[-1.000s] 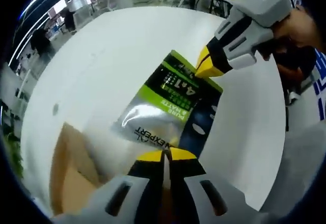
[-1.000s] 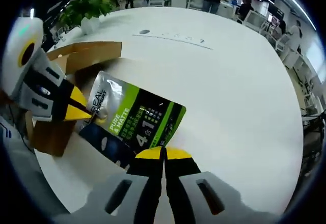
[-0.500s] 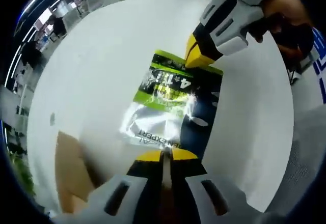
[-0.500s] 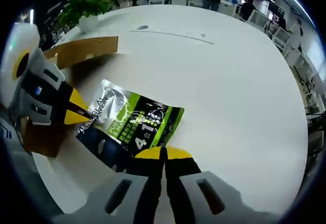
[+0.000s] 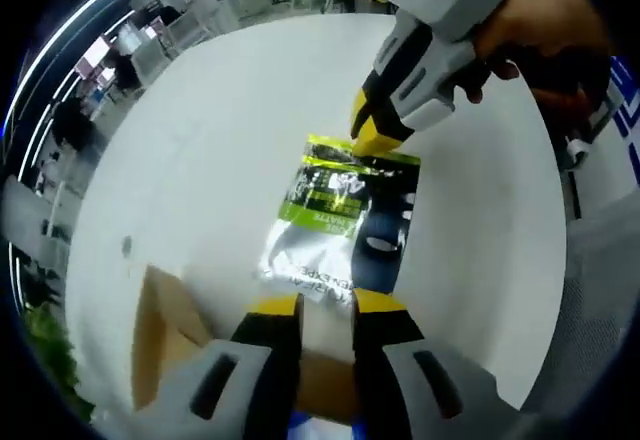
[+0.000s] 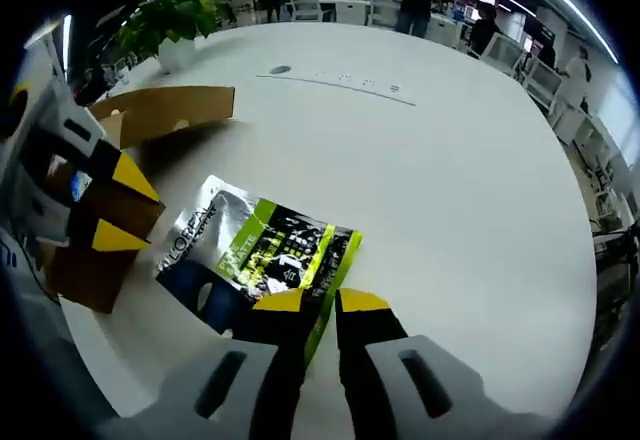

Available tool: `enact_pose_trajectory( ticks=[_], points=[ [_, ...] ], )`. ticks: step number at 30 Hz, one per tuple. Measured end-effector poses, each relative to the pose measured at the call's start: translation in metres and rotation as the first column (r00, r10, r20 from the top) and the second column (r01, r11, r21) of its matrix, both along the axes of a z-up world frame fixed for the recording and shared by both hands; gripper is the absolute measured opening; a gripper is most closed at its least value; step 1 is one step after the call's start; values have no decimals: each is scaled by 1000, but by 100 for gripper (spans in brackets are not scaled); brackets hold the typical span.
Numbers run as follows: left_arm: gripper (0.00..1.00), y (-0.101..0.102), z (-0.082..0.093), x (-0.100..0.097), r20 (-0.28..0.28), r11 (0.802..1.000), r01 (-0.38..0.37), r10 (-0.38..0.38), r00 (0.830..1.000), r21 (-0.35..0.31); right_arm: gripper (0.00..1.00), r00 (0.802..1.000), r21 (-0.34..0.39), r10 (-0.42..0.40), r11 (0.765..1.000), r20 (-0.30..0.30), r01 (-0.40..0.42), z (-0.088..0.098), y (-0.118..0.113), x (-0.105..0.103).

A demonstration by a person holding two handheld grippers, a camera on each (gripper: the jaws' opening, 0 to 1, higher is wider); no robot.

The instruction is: Operate the shoe box by opening the lid, removing the specified soft item, and placing it in the target area until the item is outside and the box remains undamaged.

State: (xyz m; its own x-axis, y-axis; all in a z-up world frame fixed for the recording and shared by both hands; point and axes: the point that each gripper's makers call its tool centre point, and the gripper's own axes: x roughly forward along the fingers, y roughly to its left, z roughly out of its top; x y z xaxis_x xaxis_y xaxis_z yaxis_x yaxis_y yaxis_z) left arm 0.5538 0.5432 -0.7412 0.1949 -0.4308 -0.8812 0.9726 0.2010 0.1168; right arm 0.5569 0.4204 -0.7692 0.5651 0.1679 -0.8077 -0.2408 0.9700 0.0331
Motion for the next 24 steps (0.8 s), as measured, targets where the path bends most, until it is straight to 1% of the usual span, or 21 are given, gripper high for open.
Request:
enact_pose_trajectory(
  ticks=[3,4,6,8,10,11,12,17,24],
  points=[
    [19,6,11,0,-1,999,-16,16,1000,-32,12,1000,4,5,1000,17,-5,11,6,-2],
    [19,8,16,-1,-8,998,-33,33,999,-53,12,1000,8,10,1000,26,-10,17,9,-2],
    [20,12,23,-1,-11,997,-42,42,999,-67,14,999,17,17,1000,44,-18,26,16,-2],
    [22,18,30,0,-17,994,-67,66,998,-91,15,998,29,32,999,58,-34,35,25,-4],
    [23,22,35,-1,-31,990,-92,89,996,-112,16,997,33,42,998,66,-44,42,31,-5],
    [23,25,38,-2,-49,985,-114,108,993,-132,17,996,41,53,998,76,-56,47,38,-5],
    [24,27,40,-3,-60,982,-126,119,991,-142,18,995,45,60,997,81,-63,51,41,-6],
    [25,50,48,-1,-65,972,-169,161,985,-162,20,989,58,107,992,100,-114,68,67,-12],
    [26,80,55,-3,-77,956,-226,215,974,-188,23,979,70,166,982,117,-175,84,101,-17]
  ],
)
